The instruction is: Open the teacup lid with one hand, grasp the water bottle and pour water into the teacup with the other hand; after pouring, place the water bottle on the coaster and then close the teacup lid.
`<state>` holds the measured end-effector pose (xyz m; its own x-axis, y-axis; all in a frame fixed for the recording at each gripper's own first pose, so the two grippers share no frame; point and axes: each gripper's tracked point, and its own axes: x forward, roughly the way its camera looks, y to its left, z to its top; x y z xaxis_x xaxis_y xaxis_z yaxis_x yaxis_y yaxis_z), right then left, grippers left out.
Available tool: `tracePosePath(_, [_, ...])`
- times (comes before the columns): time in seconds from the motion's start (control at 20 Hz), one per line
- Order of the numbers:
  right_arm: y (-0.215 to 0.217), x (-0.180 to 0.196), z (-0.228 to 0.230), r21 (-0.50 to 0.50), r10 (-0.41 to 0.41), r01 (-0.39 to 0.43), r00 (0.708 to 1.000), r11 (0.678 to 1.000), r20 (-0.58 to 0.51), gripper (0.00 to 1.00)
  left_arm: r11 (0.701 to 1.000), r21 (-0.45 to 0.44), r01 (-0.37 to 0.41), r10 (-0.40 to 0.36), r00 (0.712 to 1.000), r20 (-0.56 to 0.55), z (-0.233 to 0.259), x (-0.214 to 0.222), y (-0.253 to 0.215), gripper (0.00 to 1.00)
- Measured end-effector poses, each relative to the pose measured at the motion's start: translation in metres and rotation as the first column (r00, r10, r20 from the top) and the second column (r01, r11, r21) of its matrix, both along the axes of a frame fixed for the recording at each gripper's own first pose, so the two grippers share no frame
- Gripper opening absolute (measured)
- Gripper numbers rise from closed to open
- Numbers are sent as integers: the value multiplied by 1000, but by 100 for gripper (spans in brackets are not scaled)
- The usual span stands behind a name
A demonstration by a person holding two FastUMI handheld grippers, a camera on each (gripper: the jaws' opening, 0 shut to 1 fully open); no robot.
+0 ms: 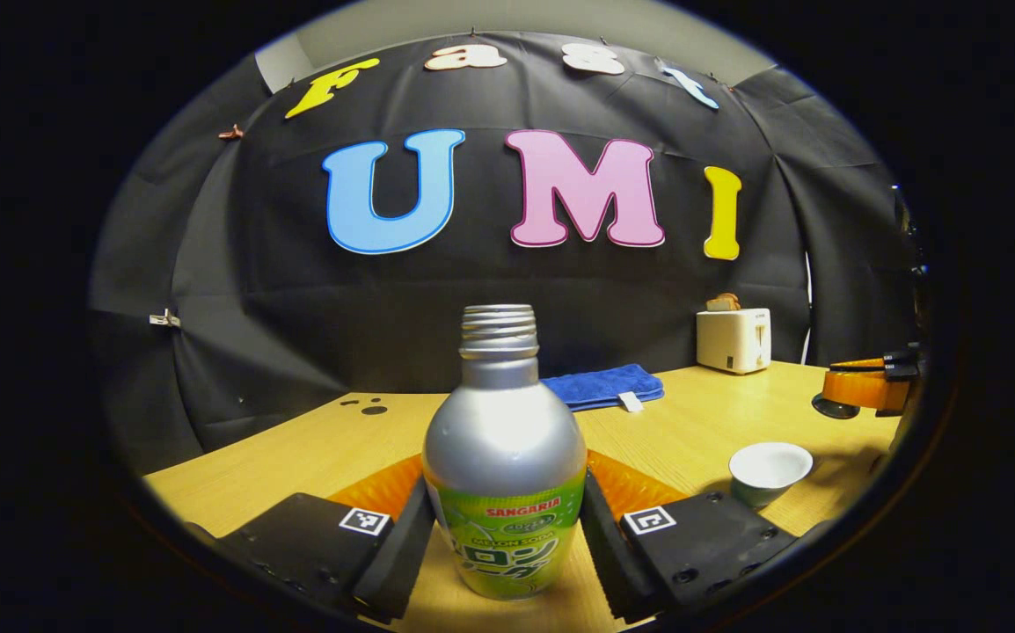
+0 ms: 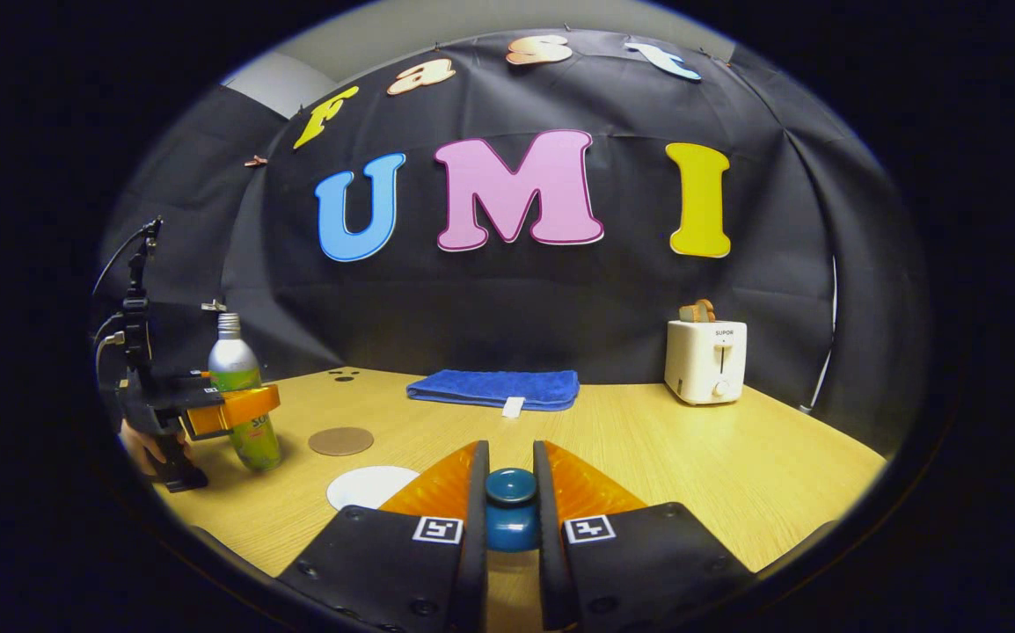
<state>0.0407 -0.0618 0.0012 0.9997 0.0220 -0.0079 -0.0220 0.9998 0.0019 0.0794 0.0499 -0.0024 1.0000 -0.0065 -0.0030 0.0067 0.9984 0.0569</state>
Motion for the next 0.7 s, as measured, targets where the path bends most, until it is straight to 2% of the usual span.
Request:
tracePosePath(0.1, [-11,3,0,0,-23,23,1000,1000,1,27,999,35,-1,1,1000,-4,1,1,-5,81])
tracePosePath(0.2, [-24,6,0,-1,-52,52,999,999,1,27,990,140,-7,11,1000,-29,1,6,-9,80])
tracePosePath(0.3, [-35,8,1,0,-81,81,997,997,3,27,958,288,-4,13,999,-31,3,6,-12,80])
tracePosePath(0.35, [-39,9,0,-1,-90,90,996,996,2,27,932,362,1,6,1000,-19,11,8,-17,80])
tracePosePath(0.45, [-38,10,1,-1,-90,90,996,996,4,27,855,518,24,-24,1000,-8,21,16,-29,80])
tracePosePath(0.6, [-36,9,1,-1,-73,73,997,997,3,27,686,725,62,-79,997,-11,23,17,-45,80])
tracePosePath(0.7, [-36,9,1,-1,-72,72,997,997,4,28,574,814,87,-116,993,-25,22,21,-56,80])
